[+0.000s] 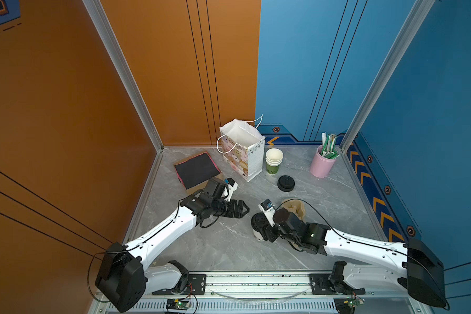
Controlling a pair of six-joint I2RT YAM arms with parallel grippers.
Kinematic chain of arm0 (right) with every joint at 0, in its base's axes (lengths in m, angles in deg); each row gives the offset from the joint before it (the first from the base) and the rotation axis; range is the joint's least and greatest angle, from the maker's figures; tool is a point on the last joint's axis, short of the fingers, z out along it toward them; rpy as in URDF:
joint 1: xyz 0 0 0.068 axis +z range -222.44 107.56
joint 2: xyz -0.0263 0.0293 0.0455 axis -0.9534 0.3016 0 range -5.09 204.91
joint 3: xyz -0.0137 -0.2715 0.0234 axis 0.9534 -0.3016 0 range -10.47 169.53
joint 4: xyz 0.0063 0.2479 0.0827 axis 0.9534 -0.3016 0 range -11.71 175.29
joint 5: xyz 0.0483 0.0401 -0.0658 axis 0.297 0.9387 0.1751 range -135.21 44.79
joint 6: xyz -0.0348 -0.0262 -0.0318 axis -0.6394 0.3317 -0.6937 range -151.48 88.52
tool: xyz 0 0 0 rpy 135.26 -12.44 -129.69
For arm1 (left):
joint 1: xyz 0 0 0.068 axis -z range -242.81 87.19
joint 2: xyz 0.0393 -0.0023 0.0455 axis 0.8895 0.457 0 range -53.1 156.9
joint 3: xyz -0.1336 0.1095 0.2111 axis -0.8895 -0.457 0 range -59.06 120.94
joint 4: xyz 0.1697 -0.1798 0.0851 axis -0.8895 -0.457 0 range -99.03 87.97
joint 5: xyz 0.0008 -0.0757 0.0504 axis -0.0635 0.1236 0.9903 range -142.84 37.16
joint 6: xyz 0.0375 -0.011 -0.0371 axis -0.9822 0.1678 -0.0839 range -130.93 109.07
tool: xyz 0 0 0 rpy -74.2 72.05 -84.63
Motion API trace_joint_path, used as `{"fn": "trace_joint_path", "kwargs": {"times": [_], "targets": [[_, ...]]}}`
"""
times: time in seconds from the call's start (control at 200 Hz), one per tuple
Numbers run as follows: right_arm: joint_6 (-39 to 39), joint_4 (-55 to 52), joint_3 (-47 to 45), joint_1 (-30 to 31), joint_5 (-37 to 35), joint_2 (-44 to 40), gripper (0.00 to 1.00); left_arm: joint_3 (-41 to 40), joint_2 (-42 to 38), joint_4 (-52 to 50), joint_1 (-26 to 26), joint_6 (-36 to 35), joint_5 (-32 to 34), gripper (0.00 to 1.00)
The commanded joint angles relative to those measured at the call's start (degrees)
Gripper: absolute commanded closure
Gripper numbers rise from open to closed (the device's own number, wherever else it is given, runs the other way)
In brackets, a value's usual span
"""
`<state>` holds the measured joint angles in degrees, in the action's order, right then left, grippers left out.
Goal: Pack a coffee takeout order
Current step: Close the lid on the coffee cup.
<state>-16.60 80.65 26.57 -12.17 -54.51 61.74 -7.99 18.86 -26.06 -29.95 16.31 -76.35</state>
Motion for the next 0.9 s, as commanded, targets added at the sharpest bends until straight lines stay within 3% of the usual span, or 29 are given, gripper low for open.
{"fn": "trace_joint_path", "kwargs": {"times": [0.0, 0.536, 0.896], "targets": [[-3.6, 3.0, -2.7, 1.1, -1.4, -1.9, 0.27, 1.7, 1.5, 0.2, 1.3, -0.7, -4.5, 0.15], [-8.8, 4.4, -5.2, 3.8, -3.1, -1.8, 0.23, 2.6, 9.6, 0.1, 6.1, -2.1, -7.6, 0.16], [-8.9, 3.5, -4.6, 3.9, -3.9, -2.5, 0.17, 4.1, 12.6, -6.2, 8.0, -3.9, -1.2, 0.17]]}}
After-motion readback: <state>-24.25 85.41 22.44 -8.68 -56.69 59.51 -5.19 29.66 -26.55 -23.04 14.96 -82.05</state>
